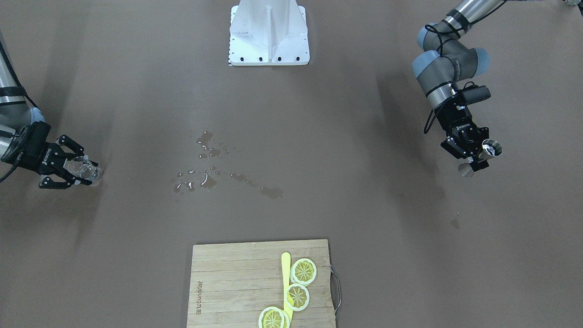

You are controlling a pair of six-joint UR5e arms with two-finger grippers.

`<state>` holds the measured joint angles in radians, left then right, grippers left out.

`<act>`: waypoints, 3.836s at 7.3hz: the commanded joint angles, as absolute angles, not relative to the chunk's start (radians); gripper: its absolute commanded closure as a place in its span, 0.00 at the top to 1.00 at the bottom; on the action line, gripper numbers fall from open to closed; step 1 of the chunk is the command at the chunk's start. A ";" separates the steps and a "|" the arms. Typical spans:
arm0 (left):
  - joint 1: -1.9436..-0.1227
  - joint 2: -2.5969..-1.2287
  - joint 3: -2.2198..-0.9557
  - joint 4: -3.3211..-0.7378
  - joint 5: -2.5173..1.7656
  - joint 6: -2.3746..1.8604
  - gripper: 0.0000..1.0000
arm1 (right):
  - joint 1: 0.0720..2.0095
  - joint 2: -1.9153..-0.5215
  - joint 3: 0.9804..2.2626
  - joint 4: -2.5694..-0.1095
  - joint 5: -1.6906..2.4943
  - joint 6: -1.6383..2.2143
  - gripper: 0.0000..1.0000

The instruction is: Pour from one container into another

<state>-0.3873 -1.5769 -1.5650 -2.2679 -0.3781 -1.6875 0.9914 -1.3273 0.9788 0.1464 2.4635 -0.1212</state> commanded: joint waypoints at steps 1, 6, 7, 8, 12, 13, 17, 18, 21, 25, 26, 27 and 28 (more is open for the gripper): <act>-0.359 -1.577 -1.559 -2.159 -0.348 -1.848 0.00 | 0.992 -1.325 0.980 0.146 2.462 -0.120 0.99; -0.327 -1.565 -1.554 -2.048 -0.345 -1.962 0.00 | 0.997 -1.325 0.979 0.144 2.464 -0.120 0.99; -0.316 -1.565 -1.554 -2.019 -0.347 -1.962 0.00 | 1.006 -1.322 0.982 0.134 2.464 -0.120 0.99; -0.311 -1.565 -1.554 -2.011 -0.347 -1.960 0.00 | 1.032 -1.307 0.980 0.120 2.465 -0.118 0.99; -0.301 -1.565 -1.562 -1.965 -0.345 -1.960 0.00 | 1.149 -1.283 1.020 0.039 2.578 -0.118 0.99; -0.301 -1.565 -1.562 -1.965 -0.345 -1.960 0.26 | 1.172 -1.282 1.043 0.009 2.603 -0.118 0.99; -0.301 -1.563 -1.562 -1.965 -0.345 -1.960 0.51 | 1.198 -1.253 1.046 -0.035 2.591 -0.124 1.00; -0.301 -1.565 -1.562 -1.965 -0.345 -1.960 0.53 | 1.210 -1.227 1.046 -0.091 2.577 -0.133 1.00; -0.293 -1.546 -1.572 -1.967 -0.299 -1.965 0.99 | 1.235 -1.128 1.051 -0.607 2.550 -0.135 1.00; -0.232 -1.444 -1.698 -1.965 -0.298 -1.960 0.99 | 1.268 -1.106 1.077 -0.945 2.172 -0.136 1.00; -0.213 -1.422 -1.730 -1.965 -0.296 -1.954 0.99 | 1.296 -1.106 1.081 -0.986 2.168 -0.137 1.00; -0.210 -1.416 -1.736 -1.965 -0.278 -1.953 0.99 | 1.331 -1.106 1.098 -1.123 2.169 -0.138 1.00; -0.203 -1.416 -1.740 -1.968 -0.266 -1.953 0.99 | 1.365 -1.106 1.112 -1.263 2.196 -0.134 1.00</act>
